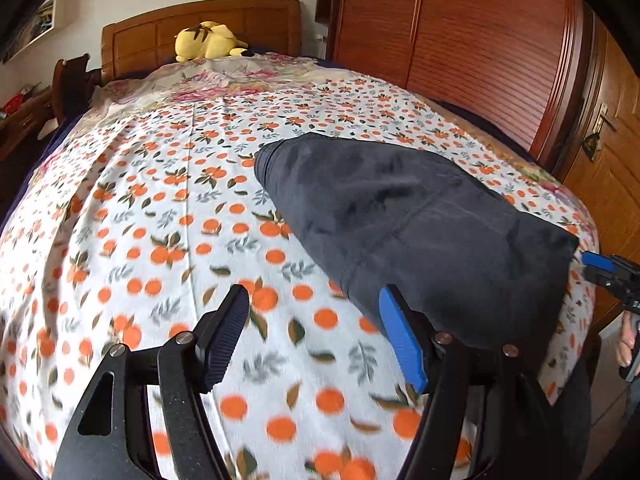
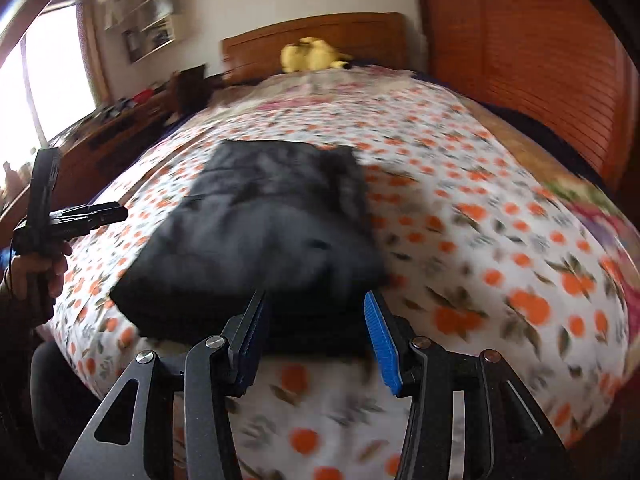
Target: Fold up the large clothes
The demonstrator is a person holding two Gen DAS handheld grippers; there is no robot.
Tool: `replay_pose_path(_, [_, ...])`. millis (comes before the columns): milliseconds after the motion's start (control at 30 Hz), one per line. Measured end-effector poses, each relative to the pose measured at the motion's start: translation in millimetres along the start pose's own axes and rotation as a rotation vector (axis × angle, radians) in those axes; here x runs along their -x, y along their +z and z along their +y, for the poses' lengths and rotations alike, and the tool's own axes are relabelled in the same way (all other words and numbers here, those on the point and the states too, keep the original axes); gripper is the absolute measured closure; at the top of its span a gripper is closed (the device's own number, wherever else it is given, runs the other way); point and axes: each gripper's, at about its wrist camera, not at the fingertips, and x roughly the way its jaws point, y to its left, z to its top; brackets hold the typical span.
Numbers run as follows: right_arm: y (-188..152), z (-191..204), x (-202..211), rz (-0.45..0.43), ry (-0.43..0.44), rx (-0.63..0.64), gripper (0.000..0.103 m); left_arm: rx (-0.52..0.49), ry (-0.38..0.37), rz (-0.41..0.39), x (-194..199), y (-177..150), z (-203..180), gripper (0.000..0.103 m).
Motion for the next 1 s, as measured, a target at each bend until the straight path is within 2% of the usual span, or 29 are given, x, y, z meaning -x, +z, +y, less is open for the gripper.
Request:
replay_pose_path(67, [1.5, -4.6, 3.6, -0.025, -0.011, -0.008, 0.053, -0.013, -0.003, 0.003, -8.8, 9.8, -1.9, 0.034])
replay_pose_path(200, [15.9, -0.4, 0.2, -0.059, 0.024, -0.005, 0.053, -0.046, 0.0, 0.01, -25.5, 30.9, -8.5, 0.034])
replay_pose_path(367, [59.4, 13.4, -27.5, -0.068, 0.08, 0.091, 0.053, -0.088, 0.001, 0.011, -41.2, 50.4, -19.9, 0.034])
replay_pose_path(700, [134.1, 1.1, -148.4, 0.177, 0.158, 0.177, 0.053, -0.107, -0.014, 0.027, -64.4, 59.5, -26.4, 0.034])
replay_pose_path(767, [143.3, -0.5, -171.1, 0.245, 0.215, 0.159, 0.054, -0.103, -0.017, 0.035, -69.3, 58.2, -24.9, 0.034])
replay_pose_path(867, [147.9, -0.6, -199.2, 0.318, 0.267, 0.153, 0.06, -0.103, -0.017, 0.046, -75.4, 56.8, -23.3, 0.034])
replay_pose_path(900, [147.6, -0.9, -205.1, 0.338, 0.298, 0.147, 0.071, -0.105, -0.016, 0.048, -76.9, 56.5, -22.8, 0.034])
replay_pose_path(933, [148.0, 0.1, -208.5, 0.345, 0.325, 0.156, 0.088, -0.106, -0.016, 0.05, -78.4, 56.6, -22.2, 0.034])
replay_pose_path(1000, [149.4, 4.3, -208.2, 0.317, 0.318, 0.202, 0.094, -0.107, -0.014, 0.053, -80.8, 57.3, -20.3, 0.034])
